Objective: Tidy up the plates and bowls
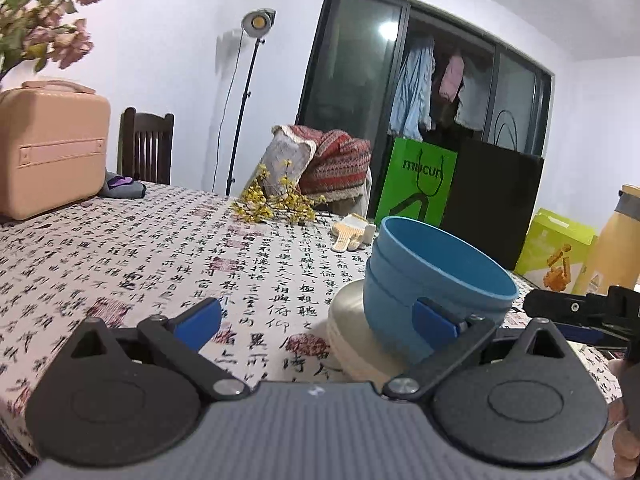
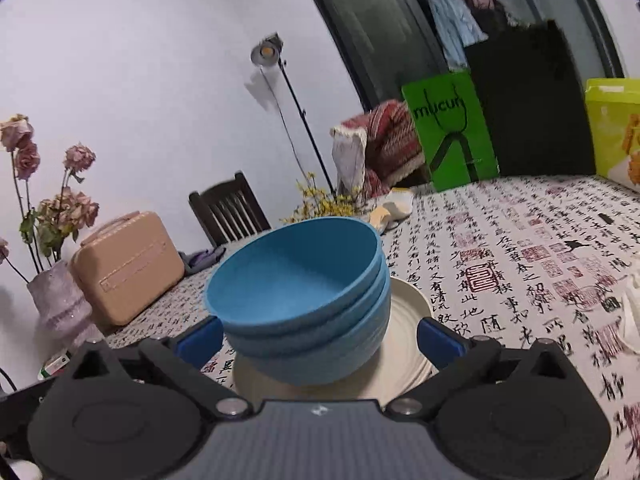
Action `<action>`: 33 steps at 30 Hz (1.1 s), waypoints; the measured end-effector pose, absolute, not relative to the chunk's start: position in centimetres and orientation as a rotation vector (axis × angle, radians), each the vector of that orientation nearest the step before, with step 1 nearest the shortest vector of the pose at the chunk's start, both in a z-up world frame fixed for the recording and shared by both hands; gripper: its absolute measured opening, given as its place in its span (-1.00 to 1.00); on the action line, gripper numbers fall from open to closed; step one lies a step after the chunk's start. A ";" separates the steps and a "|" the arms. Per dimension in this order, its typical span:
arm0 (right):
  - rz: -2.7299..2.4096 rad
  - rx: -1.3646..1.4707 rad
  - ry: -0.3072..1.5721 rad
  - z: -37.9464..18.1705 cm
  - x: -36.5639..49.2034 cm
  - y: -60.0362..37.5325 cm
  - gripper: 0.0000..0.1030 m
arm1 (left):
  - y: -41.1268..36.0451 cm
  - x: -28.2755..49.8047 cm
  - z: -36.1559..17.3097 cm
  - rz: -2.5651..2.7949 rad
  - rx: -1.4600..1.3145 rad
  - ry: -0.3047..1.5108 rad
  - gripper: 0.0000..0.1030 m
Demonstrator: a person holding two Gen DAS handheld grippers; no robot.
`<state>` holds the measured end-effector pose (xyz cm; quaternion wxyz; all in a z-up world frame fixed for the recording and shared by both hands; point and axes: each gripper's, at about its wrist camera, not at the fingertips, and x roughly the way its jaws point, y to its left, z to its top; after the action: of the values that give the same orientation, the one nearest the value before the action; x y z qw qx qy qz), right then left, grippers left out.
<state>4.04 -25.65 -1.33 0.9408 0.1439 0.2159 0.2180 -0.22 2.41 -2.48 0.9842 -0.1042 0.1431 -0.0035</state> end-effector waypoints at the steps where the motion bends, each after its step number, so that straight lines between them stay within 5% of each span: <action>1: 0.437 0.287 0.422 -1.6 3.3 -25.7 1.00 | 2.5 -0.8 -2.9 -0.001 -0.205 0.279 1.00; 33: 0.312 0.036 0.312 -5.3 -5.8 -25.6 1.00 | 3.3 -6.6 -7.0 -0.012 -0.102 0.269 1.00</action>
<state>-5.75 -25.62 -5.28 0.9756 0.0177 0.1548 0.1548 -6.65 3.34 -7.05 0.9896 -0.0506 0.1343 -0.0061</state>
